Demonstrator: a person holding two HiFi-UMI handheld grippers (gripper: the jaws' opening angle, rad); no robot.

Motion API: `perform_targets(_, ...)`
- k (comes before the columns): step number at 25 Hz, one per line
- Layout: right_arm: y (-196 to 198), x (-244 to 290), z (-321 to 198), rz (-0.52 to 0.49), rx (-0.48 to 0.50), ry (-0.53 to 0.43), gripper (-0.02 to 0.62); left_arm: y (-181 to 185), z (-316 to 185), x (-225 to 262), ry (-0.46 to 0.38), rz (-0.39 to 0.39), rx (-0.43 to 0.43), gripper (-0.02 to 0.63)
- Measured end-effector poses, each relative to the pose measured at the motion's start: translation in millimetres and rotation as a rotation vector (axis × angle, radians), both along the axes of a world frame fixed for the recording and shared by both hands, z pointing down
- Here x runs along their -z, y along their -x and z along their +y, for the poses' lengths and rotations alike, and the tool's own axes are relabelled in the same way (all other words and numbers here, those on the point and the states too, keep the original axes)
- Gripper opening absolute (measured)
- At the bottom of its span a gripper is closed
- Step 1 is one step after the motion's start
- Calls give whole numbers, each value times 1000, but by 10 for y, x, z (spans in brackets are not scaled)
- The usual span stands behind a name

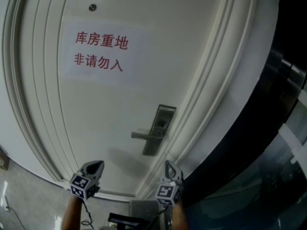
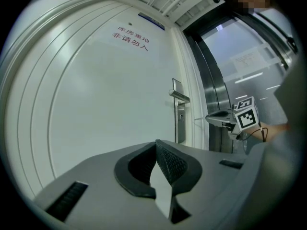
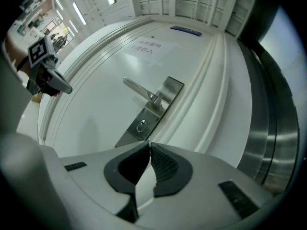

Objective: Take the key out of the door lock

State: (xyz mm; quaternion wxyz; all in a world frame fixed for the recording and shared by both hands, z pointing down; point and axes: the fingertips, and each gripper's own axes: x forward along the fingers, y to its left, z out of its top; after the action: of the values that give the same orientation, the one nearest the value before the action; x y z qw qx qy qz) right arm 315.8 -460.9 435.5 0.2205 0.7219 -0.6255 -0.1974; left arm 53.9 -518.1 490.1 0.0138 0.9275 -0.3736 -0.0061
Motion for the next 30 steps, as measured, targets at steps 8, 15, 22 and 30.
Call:
perform_targets(8,-87,-95,199,-317,40,-5,20,-85,60,39,-8,3,15,9)
perform_targets(15,-103,-227,427,-430,50,-7,20,-194,176,62,-16,6,11,9)
perform_targets(22,-130,-289,630,-447,35,-12,20,-228,272,67,-21,1,15,9)
perform_targets(30,-92,-303,689,-445,46,-21,20,-205,278,71,-22,4,18,8)
